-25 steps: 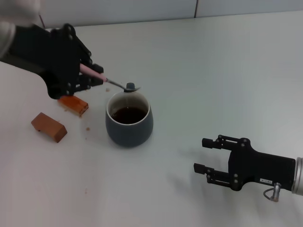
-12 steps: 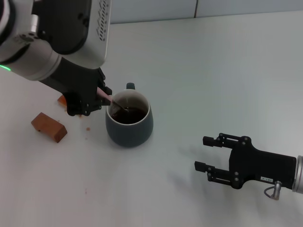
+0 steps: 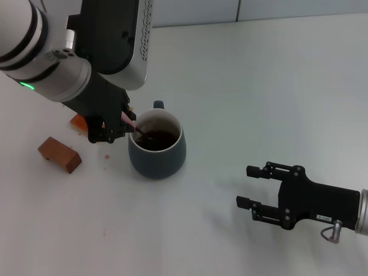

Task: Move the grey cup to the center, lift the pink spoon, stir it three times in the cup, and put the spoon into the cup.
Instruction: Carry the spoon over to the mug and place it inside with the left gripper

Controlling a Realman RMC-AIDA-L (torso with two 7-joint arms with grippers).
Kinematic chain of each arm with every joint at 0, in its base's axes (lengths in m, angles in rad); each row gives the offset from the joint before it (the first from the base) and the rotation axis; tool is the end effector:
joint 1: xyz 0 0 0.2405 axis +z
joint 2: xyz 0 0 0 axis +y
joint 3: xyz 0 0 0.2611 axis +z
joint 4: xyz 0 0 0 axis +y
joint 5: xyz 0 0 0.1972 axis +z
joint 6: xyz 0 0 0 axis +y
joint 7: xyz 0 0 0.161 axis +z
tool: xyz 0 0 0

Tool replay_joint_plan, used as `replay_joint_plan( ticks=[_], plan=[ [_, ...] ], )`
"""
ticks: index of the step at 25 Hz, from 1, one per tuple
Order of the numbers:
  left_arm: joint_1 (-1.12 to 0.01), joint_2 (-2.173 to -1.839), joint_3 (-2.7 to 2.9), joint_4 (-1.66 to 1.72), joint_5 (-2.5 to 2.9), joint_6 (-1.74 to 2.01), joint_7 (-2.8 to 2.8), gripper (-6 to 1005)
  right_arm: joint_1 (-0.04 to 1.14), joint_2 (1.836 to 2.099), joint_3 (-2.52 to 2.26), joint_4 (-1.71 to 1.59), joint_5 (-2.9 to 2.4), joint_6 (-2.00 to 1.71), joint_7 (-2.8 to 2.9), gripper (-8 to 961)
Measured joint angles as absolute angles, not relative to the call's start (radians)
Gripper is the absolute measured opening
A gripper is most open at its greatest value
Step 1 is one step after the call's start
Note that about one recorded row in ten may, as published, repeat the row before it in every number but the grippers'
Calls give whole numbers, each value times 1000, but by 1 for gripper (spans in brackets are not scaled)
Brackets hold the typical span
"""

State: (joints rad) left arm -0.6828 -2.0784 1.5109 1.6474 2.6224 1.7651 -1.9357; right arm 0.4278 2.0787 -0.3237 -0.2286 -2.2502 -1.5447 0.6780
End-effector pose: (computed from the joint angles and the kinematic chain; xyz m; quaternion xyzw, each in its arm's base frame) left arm -0.1217 0.3316 -0.0059 -0.9530 0.1325 0.2554 0.0952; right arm 0.2997 0.2486 -0.0716 -0.9398 0.1289 0.2662 0.1713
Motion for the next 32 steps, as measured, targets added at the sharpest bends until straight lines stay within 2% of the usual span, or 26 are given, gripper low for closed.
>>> replay_joint_plan(
  ticks=[32],
  plan=[
    [-723, -2078, 1515, 1590, 2670, 1764, -1975, 130, 425, 2080, -324, -221, -2250, -1547, 678, 681]
  ],
)
